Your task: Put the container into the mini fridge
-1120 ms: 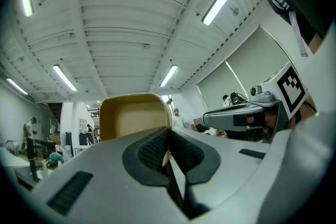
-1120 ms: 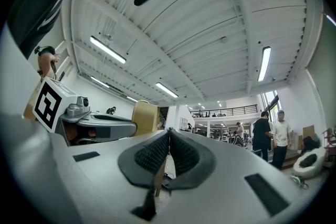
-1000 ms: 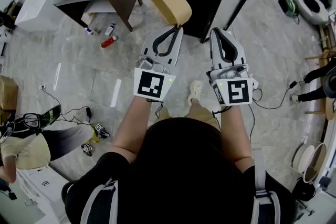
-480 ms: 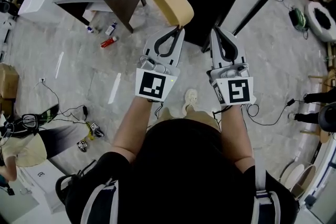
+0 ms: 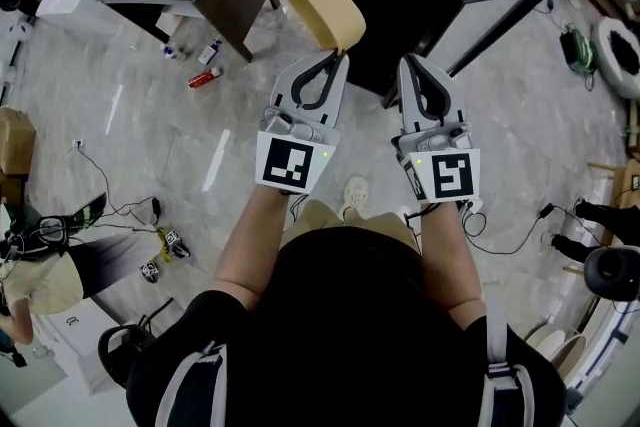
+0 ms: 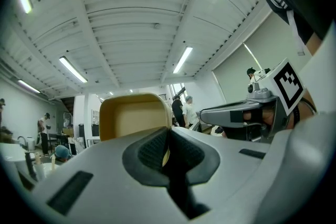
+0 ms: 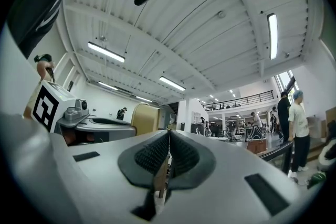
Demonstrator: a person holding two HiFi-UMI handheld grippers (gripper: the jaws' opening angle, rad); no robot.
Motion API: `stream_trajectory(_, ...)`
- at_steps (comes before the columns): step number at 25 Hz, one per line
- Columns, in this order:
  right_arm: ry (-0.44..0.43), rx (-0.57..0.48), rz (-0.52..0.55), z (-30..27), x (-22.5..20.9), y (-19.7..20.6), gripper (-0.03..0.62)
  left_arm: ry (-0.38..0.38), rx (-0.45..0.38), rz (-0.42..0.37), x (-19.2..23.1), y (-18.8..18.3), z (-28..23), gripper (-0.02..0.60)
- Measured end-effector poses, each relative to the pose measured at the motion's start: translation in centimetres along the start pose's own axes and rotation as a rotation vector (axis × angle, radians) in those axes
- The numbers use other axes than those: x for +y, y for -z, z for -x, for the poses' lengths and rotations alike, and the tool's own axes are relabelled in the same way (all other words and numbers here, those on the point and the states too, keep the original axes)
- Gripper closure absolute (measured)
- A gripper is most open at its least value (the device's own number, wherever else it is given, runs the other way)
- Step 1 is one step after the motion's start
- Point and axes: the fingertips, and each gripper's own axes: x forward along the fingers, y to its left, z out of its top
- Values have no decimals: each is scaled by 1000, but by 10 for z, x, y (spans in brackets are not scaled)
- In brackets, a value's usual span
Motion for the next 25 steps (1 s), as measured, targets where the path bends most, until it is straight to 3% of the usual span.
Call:
stream_trajectory(7, -19, 14, -22, -16, -17, 12, 557, -8, 30, -1, 4, 13, -22, 554)
stream_trajectory(14, -29, 22, -50, -24, -31, 26, 557, 13, 84, -70, 0, 28, -36, 554)
stream_trajectory(18, -33, 24, -62, -26, -34, 28, 557, 14, 95, -67, -1, 33, -40, 554)
stream_trajectory(25, -3, 34, -68, -26, -48, 37, 557, 24, 111, -77, -2, 41, -47, 554)
